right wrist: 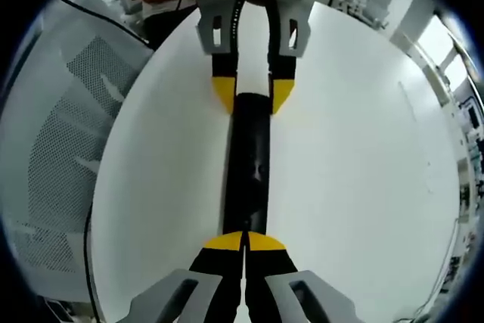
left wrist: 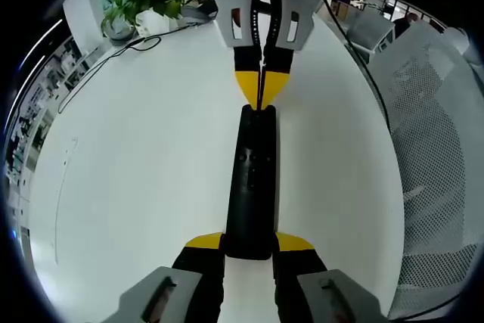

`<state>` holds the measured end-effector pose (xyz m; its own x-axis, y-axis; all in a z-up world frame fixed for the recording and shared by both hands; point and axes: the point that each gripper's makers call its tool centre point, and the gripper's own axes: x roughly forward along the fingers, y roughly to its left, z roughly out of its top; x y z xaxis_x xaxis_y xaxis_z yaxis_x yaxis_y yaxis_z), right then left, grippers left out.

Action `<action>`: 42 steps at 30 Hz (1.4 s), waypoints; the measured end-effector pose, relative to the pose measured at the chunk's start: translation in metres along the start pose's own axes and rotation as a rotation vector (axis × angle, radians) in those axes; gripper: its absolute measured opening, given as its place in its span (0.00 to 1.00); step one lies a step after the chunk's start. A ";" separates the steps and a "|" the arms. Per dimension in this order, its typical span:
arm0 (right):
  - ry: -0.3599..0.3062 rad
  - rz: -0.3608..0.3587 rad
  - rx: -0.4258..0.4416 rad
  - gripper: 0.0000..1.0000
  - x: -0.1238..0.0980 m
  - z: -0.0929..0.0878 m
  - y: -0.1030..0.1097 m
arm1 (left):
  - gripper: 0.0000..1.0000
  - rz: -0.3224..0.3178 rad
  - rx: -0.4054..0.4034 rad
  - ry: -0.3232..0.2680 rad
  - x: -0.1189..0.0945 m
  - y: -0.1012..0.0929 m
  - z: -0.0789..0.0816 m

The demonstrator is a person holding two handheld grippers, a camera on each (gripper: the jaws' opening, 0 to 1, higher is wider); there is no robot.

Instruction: Press the specified remote control buttons in sequence, fully releasing each button before pressing the next.

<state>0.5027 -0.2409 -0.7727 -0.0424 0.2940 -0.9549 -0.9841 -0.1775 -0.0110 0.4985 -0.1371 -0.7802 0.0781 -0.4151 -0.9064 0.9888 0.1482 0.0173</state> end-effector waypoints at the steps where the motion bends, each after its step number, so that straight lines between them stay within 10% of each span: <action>1: -0.002 -0.001 0.001 0.00 0.000 0.000 0.000 | 0.23 0.000 -0.001 0.000 0.000 0.000 0.000; 42: -0.049 -0.046 -0.005 0.00 -0.021 0.009 -0.002 | 0.23 0.005 0.000 0.021 0.001 0.001 -0.001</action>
<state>0.5042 -0.2383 -0.7503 -0.0058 0.3479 -0.9375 -0.9843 -0.1674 -0.0560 0.4993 -0.1365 -0.7813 0.0806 -0.3958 -0.9148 0.9884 0.1503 0.0221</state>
